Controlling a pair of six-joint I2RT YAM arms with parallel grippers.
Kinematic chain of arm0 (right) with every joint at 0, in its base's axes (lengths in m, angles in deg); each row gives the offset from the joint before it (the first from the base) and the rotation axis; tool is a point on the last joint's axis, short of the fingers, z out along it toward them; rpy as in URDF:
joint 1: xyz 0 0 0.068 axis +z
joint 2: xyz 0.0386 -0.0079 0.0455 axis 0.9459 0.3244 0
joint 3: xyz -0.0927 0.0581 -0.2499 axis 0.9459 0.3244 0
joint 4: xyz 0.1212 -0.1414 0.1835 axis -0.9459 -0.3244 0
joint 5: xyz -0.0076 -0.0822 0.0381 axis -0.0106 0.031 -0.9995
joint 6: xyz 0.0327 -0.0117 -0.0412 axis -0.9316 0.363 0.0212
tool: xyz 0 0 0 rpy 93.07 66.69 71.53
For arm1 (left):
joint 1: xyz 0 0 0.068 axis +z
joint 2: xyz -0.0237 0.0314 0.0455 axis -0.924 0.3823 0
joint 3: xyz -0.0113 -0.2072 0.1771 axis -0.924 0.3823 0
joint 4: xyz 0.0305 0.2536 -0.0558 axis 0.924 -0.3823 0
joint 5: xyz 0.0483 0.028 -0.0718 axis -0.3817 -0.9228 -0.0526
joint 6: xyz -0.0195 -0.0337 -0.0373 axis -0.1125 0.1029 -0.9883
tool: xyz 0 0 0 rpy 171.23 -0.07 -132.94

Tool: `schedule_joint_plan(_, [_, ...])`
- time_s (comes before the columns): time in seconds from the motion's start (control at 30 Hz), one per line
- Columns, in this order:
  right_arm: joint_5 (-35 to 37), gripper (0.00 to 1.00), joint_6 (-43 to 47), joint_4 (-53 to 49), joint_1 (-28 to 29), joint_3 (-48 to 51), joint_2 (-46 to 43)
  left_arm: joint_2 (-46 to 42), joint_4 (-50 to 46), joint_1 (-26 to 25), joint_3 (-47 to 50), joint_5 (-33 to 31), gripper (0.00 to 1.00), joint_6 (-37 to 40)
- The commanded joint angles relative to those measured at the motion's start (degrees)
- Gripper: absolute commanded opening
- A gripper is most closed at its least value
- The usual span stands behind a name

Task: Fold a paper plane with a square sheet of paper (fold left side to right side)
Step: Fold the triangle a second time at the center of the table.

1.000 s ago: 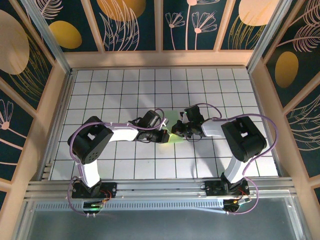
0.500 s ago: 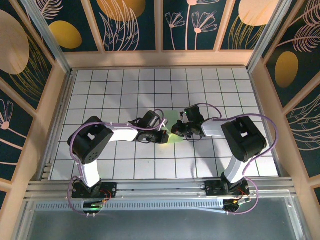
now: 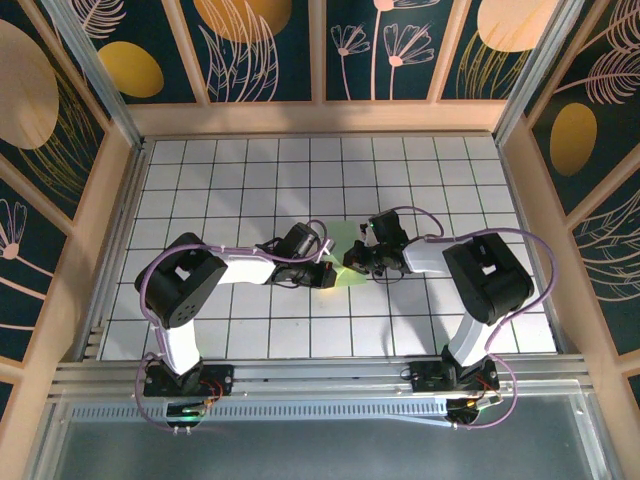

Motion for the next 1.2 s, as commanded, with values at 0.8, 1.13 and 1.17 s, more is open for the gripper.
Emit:
schedule_joint_plan(0.8, [2.7,0.0,-0.9,3.9,4.2,2.6,-3.1,1.5,-3.0,-0.2,2.2,-2.4,0.0,1.6])
schedule_joint_plan(1.13, [2.9,0.0,-0.8,4.3,4.4,1.8,-1.4,1.7,-3.4,-0.1,1.8,-2.5,0.0,1.8])
schedule_joint_plan(1.17, [2.9,0.0,-0.9,4.4,4.5,1.8,-1.3,1.8,-3.5,-0.1,1.8,-2.4,0.0,1.8])
